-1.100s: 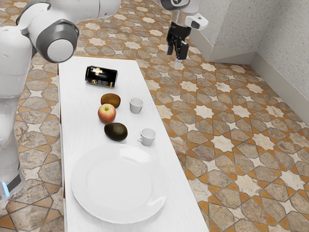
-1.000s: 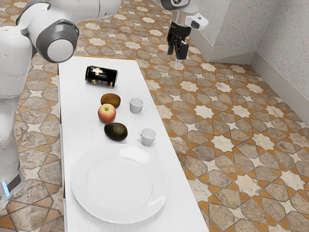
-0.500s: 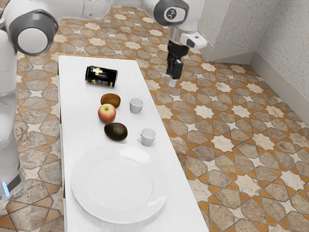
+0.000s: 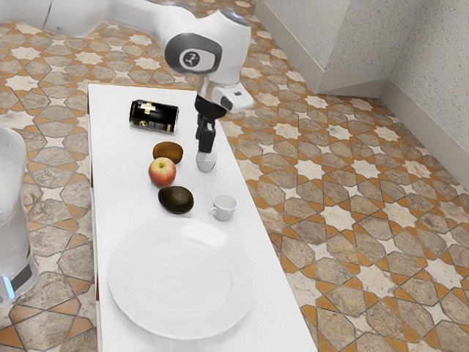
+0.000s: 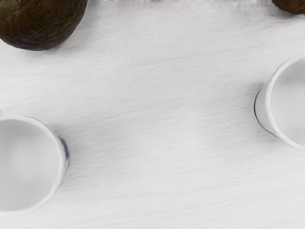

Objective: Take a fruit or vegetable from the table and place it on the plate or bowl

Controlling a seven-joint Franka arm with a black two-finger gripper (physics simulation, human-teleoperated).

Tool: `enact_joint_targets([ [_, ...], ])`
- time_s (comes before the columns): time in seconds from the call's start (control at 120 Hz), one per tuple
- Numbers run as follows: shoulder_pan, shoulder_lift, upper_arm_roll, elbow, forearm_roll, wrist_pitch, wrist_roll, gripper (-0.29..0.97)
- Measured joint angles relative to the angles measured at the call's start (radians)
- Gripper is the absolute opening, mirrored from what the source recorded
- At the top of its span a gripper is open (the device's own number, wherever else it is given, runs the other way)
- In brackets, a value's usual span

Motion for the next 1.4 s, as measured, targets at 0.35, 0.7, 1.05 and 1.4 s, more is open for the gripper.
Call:
enact_joint_targets([
  [0.35, 0.001, -0.045, 0.004, -0.068, 0.003, 0.02, -0.039, 0.68],
  [0.7, 0.002, -0.05, 0.013, -0.091, 0.009, -0.094, -0.062, 0.68],
  [1.05, 0.003, -0.034, 0.016, -0.109, 0.035, -0.148, -0.08, 0.68],
  [1.4, 0.004, -0.024, 0.016, -0.107, 0.091, -0.182, -0.109, 0.68],
])
